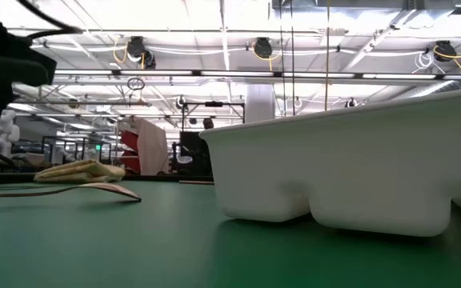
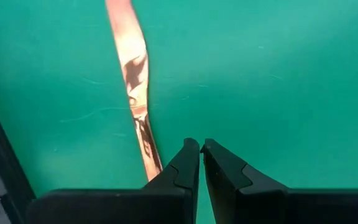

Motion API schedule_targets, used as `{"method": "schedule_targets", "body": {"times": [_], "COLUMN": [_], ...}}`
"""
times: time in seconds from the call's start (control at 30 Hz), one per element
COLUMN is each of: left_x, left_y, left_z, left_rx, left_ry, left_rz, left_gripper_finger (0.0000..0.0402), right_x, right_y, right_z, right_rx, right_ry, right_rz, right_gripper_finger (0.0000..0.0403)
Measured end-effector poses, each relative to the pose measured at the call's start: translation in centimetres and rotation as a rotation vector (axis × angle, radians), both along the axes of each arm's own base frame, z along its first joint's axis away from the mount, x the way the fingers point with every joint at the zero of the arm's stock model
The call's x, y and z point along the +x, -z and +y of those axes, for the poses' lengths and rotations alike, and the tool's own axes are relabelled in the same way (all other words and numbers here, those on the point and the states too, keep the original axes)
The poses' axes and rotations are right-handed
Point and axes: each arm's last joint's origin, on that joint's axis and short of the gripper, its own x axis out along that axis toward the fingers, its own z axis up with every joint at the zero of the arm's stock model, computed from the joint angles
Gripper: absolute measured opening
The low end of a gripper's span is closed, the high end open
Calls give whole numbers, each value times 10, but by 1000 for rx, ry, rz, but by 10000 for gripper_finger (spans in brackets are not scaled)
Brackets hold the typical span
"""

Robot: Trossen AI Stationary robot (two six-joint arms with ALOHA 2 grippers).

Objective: Sort silverware
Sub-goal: Put the bronze knife into the silverware tray

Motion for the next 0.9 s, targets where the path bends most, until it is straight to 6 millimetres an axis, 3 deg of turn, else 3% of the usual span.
{"method": "schedule_targets", "body": {"times": [0.23, 0.63, 0.9], "left_x": [3, 4, 7], "left_y": [11, 11, 12], "left_z": [-3, -2, 7], "left_rx": [-2, -66, -129], "left_ry": [-58, -140, -35], "left_rz": [53, 108, 190], "left_gripper_finger": [31, 31, 32], "right_x": [-2, -2, -2], "right_y": [0, 0, 0], "right_z": [6, 6, 6], "right_rx": [-8, -13, -9], "right_ry": [-34, -41, -36], "right_rz": [-1, -2, -1], "right_gripper_finger": [141, 141, 141]}}
